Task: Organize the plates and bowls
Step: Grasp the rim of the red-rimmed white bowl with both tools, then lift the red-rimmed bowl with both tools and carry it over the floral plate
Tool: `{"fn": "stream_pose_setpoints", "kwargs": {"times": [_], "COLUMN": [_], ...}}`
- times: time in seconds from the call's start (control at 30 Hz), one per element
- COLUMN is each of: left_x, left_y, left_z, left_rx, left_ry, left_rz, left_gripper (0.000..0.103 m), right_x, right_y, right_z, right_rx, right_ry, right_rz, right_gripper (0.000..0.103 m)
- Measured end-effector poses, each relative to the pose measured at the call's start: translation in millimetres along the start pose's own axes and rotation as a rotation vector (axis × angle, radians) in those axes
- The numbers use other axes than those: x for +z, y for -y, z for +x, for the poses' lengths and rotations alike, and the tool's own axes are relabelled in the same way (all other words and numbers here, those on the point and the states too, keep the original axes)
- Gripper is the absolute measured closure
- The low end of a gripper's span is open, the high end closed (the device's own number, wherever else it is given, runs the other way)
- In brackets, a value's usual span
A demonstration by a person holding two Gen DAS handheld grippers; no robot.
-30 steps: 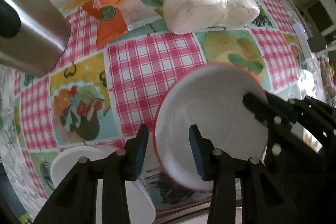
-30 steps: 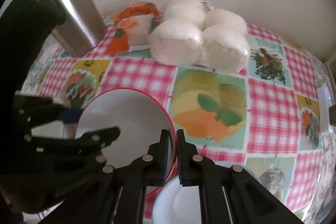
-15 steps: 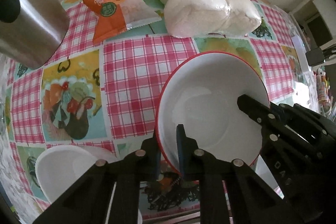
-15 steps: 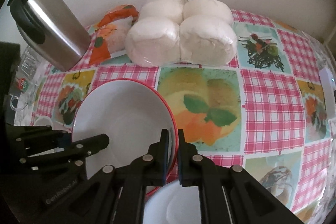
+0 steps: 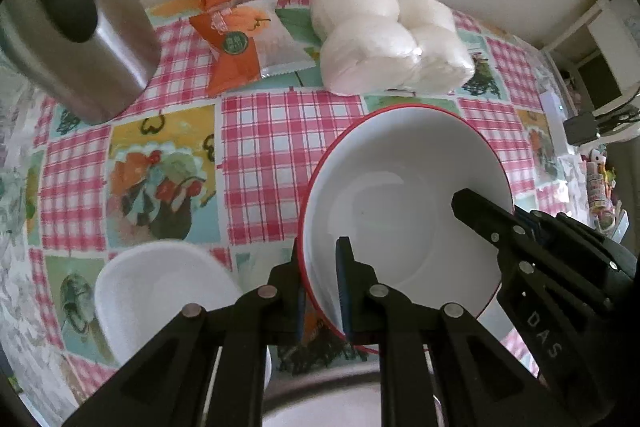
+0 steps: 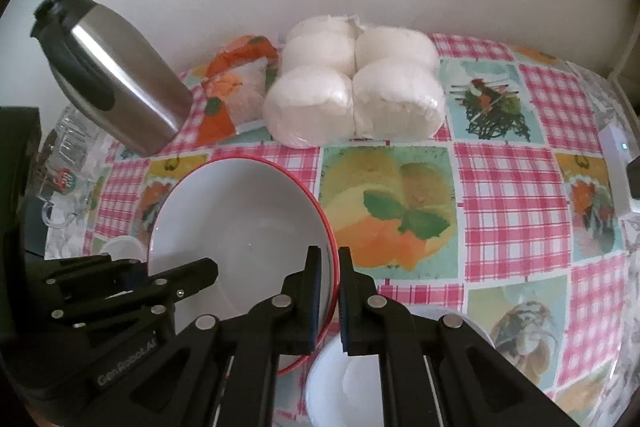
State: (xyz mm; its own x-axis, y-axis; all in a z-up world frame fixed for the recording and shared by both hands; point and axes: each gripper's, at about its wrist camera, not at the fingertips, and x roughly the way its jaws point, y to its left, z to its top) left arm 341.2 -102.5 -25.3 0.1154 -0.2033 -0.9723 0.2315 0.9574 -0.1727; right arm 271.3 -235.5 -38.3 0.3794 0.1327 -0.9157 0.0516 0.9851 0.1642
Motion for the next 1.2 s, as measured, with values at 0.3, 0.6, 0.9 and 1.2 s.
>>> {"fn": "stream_pose_setpoints", "kwargs": {"times": [0.3,0.6,0.9,1.2], "left_x": [-40,-92,-144,-180], "left_y": [3,-1,-5,-13], "left_z": [-43,-60,-57,-53], "left_rx": [0.002,0.008,-0.039,-0.03], "left_ry": [0.008,0.002,0.02,0.007], "left_rz": [-0.035,-0.069,-0.105,-0.13], "left_gripper": [0.089,0.089,0.086,0.085], "right_x": [-27,-72,-112,-154], "right_y": [-21,-40,-54,-67], "right_z": [-47,-70,-82,-75], "right_rx": [-0.011,0.01,0.007,0.021], "right_ry": [0.015,-0.002,-0.01,-0.051], "right_rz": [-0.032,-0.042,-0.059,-0.084], "right_gripper": [0.094,0.094,0.094,0.094]}}
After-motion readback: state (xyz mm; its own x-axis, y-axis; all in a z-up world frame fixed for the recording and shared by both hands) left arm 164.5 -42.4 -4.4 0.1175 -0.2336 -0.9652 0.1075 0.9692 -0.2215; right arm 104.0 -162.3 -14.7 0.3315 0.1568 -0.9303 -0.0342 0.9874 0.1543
